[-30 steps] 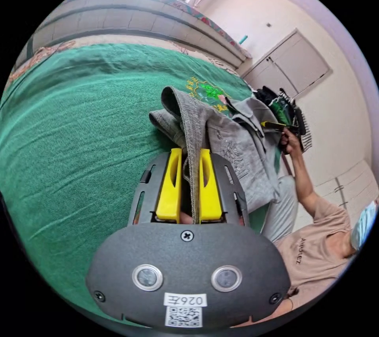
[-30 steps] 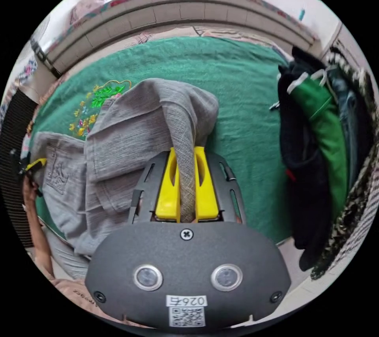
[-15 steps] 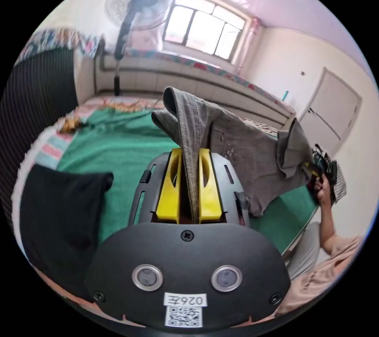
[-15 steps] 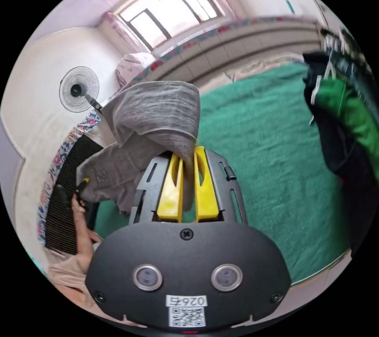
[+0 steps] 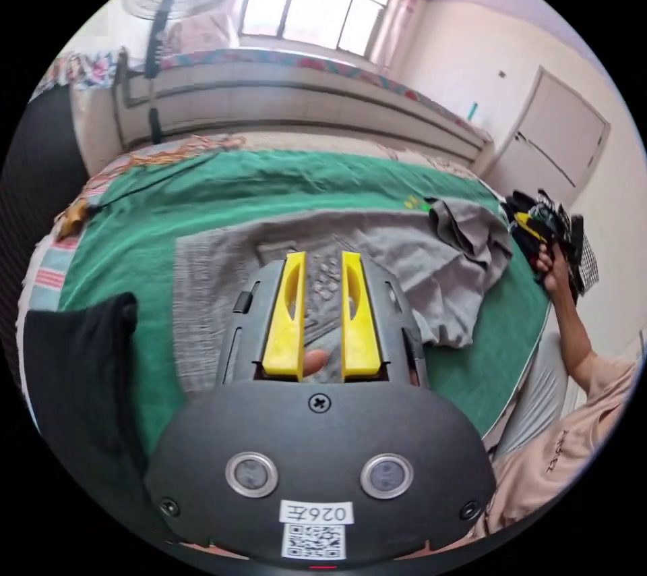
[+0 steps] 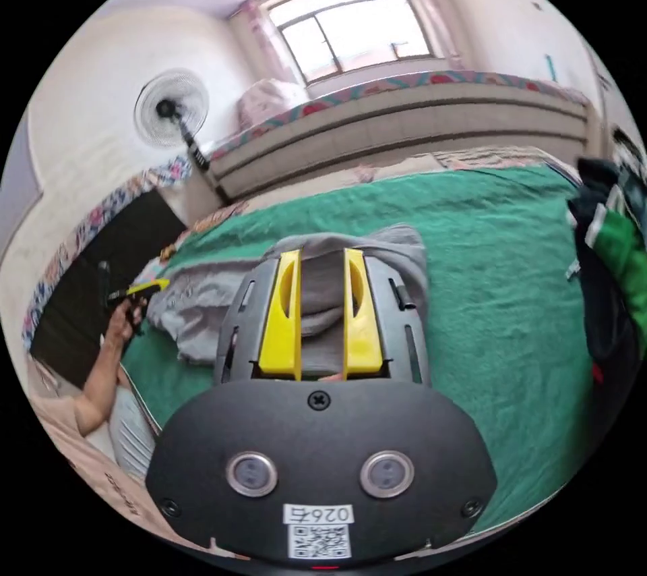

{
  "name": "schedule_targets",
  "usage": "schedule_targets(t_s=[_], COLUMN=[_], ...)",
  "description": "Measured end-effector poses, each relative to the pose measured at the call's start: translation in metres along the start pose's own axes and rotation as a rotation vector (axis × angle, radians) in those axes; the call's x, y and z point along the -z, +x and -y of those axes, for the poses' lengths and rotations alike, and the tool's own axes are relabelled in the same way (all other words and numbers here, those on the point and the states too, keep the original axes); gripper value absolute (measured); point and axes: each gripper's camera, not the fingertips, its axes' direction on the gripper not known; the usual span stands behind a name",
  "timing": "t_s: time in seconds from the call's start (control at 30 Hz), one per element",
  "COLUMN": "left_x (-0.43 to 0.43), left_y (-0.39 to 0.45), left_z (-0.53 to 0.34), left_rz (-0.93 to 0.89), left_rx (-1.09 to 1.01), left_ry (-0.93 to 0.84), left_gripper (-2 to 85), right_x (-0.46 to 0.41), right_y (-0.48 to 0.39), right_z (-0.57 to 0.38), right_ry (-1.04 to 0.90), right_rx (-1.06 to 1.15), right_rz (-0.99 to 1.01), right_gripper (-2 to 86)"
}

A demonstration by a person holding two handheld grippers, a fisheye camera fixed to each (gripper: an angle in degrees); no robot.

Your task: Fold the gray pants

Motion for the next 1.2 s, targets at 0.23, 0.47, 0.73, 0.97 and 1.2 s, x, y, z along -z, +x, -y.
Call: schedule_targets(t_s=[0.23,0.47,0.73,0.97,1.2], left_x=[-0.041,-0.011,0.052,0.012,-0.044], left_y=[0.050,0.034,0.018,0.075,0.172], left_z=[0.010,0.007,-0.015,0.007,0.023], left_rz=[0.154,-0.044,-0.096,-0.103,0.257], left_rx=[-0.117,-0.027,0.065,-0.054,-0.333], left_ry=[-0.089,-0.012,0.287,0.163,-0.084], left_gripper=[11.9,3.0,2.6,10.9,7.1], right_x=[-0.198,-0.045,0.208,0.107,-0.151], right_y=[-0.166,-0.083,0.151,0.018,-0.240], right_z=[-0.024,0.063,-0.080,0.023,0.069], right_ry=[-0.391,-0.070,0.577,0.339,-0.214], right_rx=[0.358,0.030,-0.928,-0.520,0.059], right_rz=[-0.231,-0.187,-0.212,-0.040,-0.108], right_gripper=[10.2,0.7,8.7,11.1,14.6])
